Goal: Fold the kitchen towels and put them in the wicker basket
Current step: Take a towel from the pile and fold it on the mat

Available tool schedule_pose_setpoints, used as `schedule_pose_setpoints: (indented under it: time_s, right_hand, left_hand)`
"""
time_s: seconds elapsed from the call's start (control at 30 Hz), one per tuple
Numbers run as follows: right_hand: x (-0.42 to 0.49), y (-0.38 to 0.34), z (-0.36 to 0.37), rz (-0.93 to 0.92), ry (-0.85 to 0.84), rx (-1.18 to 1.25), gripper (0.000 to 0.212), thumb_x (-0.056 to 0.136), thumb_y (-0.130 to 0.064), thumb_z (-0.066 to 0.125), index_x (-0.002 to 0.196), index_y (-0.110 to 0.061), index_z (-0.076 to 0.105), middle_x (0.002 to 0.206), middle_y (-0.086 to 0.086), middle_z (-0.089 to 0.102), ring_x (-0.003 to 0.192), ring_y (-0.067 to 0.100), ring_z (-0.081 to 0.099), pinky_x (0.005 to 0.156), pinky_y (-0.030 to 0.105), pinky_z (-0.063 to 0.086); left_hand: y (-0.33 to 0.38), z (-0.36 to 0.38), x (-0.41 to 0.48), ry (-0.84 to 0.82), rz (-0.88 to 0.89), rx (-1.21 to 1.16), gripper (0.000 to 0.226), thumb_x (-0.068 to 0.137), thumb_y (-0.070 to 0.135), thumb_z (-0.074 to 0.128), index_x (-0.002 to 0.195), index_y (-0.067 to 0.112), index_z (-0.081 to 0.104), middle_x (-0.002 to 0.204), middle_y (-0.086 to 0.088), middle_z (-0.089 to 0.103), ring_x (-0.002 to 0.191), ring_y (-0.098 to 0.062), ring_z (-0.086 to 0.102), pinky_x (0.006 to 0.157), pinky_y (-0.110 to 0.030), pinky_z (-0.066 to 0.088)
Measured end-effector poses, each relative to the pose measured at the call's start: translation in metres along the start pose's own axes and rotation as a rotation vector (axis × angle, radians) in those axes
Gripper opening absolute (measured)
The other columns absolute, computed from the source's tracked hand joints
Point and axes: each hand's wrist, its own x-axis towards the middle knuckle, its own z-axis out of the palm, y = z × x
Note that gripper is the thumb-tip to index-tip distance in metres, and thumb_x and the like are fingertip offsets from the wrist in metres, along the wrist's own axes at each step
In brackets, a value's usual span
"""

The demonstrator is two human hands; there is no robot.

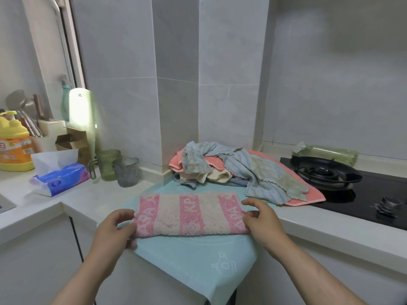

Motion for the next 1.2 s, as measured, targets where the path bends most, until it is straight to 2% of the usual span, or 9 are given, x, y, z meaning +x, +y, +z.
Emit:
schedule_pose_setpoints:
  time_s: [0.17,0.33,0.4,0.57,0.67,0.73,0.87,1.03,1.2]
  right_hand:
    - [0.001,0.005,-0.001,0.037,0.069,-0.057,0.036,0.088,0.002,0.050,0.109,-0.025,0.062,0.100,0.003,0.058,0.066,0.010,0.051,0.058,0.017,0.037]
    - [-0.002,0.009,-0.010,0.104,0.056,-0.094,0.029,0.088,0.001,0.055,0.100,-0.024,0.064,0.111,-0.001,0.060,0.093,0.013,0.058,0.080,0.026,0.043]
    - [-0.005,0.012,-0.009,0.107,0.017,-0.139,0.025,0.088,-0.002,0.057,0.093,-0.025,0.064,0.110,0.000,0.061,0.087,0.012,0.059,0.078,0.028,0.045]
    - [0.001,0.004,-0.008,-0.005,0.039,-0.295,0.014,0.089,-0.014,0.060,0.087,-0.027,0.065,0.106,-0.005,0.062,0.094,0.011,0.053,0.081,0.026,0.039]
    - [0.008,-0.016,0.003,-0.154,0.016,-0.367,0.020,0.095,-0.016,0.053,0.106,-0.018,0.068,0.113,-0.005,0.059,0.104,0.009,0.050,0.085,0.020,0.031]
    - [0.011,-0.028,0.018,-0.259,-0.094,-0.458,0.028,0.099,-0.019,0.046,0.120,-0.015,0.065,0.128,-0.002,0.057,0.118,0.013,0.050,0.092,0.020,0.032]
    - [0.017,-0.028,0.046,-0.304,-0.348,-0.701,0.042,0.104,-0.036,0.035,0.139,-0.017,0.049,0.154,0.001,0.036,0.145,0.021,0.028,0.117,0.032,0.021]
    - [0.016,-0.013,0.051,-0.215,-0.464,-0.891,0.056,0.104,-0.047,0.021,0.155,-0.024,0.021,0.164,0.007,0.006,0.152,0.021,0.003,0.122,0.036,0.004]
    - [0.020,-0.007,0.051,-0.211,-0.472,-0.908,0.059,0.102,-0.053,0.019,0.156,-0.029,0.013,0.165,0.002,0.000,0.152,0.018,-0.003,0.122,0.035,-0.001]
  left_hand:
    - [-0.001,0.000,0.002,0.056,0.044,0.091,0.018,0.092,0.002,0.058,0.097,0.018,0.063,0.105,-0.002,0.063,0.074,-0.026,0.060,0.060,-0.035,0.051]
    - [0.001,-0.008,0.004,0.119,0.030,0.197,0.019,0.087,0.002,0.059,0.090,0.021,0.061,0.097,-0.005,0.064,0.072,-0.026,0.058,0.066,-0.039,0.050]
    - [0.002,-0.009,0.002,0.079,0.040,0.288,0.017,0.087,0.005,0.059,0.089,0.022,0.062,0.098,-0.004,0.065,0.069,-0.023,0.058,0.063,-0.035,0.048]
    - [0.023,-0.010,-0.005,0.102,0.303,0.691,0.020,0.092,0.020,0.058,0.110,0.022,0.065,0.116,0.003,0.062,0.095,-0.015,0.057,0.080,-0.033,0.045]
    - [0.042,0.009,0.000,-0.070,0.415,0.771,0.028,0.098,0.023,0.049,0.122,0.022,0.063,0.132,0.004,0.059,0.120,-0.016,0.052,0.100,-0.032,0.039]
    - [0.047,0.029,0.006,-0.246,0.462,0.857,0.036,0.101,0.025,0.043,0.135,0.023,0.055,0.151,0.005,0.043,0.140,-0.013,0.036,0.112,-0.028,0.027]
    - [0.036,0.055,0.016,-0.485,0.456,1.071,0.044,0.104,0.036,0.032,0.144,0.022,0.042,0.162,0.001,0.019,0.150,-0.017,0.012,0.119,-0.035,0.015]
    - [0.011,0.050,0.021,-0.512,0.381,1.292,0.062,0.100,0.056,0.017,0.156,0.030,0.010,0.165,0.002,0.001,0.151,-0.019,0.000,0.122,-0.040,0.003]
    - [0.008,0.048,0.019,-0.507,0.360,1.280,0.079,0.089,0.075,0.021,0.155,0.036,0.003,0.164,0.006,-0.005,0.151,-0.015,-0.005,0.122,-0.038,-0.001]
